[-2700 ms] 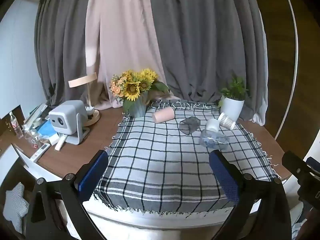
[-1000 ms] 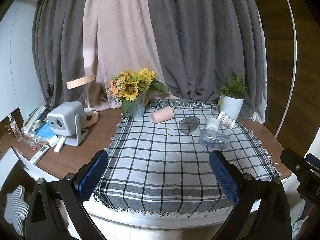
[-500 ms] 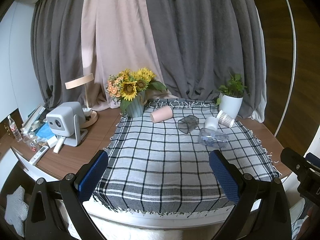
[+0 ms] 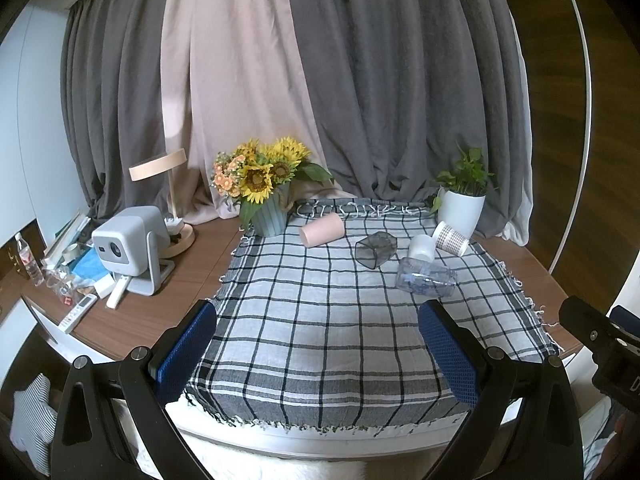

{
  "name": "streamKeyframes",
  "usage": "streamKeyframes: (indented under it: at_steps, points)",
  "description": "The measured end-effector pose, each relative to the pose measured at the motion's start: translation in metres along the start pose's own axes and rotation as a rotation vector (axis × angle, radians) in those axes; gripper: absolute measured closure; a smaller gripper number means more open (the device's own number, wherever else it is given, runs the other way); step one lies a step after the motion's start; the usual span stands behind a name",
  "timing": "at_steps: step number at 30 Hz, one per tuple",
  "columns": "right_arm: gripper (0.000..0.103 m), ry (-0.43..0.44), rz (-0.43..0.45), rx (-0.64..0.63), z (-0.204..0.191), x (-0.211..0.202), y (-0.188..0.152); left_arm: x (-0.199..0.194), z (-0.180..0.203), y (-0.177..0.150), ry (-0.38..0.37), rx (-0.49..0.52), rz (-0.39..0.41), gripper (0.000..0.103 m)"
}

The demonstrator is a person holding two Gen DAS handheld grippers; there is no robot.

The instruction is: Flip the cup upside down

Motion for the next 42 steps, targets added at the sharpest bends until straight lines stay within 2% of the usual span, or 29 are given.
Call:
streamKeyframes:
  at_steps: [11,17,18,27,34,42]
  points:
    - [0.001,0.0,-0.005,0.001,-0.005,0.004,0.003,0.0,0.001,0.0,0.0,0.002,-0.003,0.0]
    - [0.001,0.003,-0.012,-0.003,-0.004,0.007,0.004,0.015,0.013,0.003,0.006,0.006,-0.036,0.0]
    - [0.001,0.005,-0.014,-0.004,0.013,0.021,0.002,0.02,0.016,0.003,0.004,0.004,-0.048,0.0]
    - [0.001,0.049,-0.072,-0.03,0.012,0.068,0.01,0.075,0.035,-0.003,-0.019,-0.01,-0.152,0.0]
    - [0.001,0.044,-0.13,0.02,0.02,0.111,0.017,0.124,0.037,0.004,-0.022,0.017,-0.208,0.0]
    - [0.001,-0.017,-0.171,0.135,0.006,0.168,0.027,0.199,0.025,0.032,-0.124,0.124,-0.228,0.0]
Point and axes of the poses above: each gripper's, at about its wrist camera, not at the fingertips, and x roughly the way its jaws point, z to its right, y to its top, the point moved 8 cm from there along x, roughly the way its jaws point, and after that the axes turned 3 degrees about x, right-handed, at the moved point
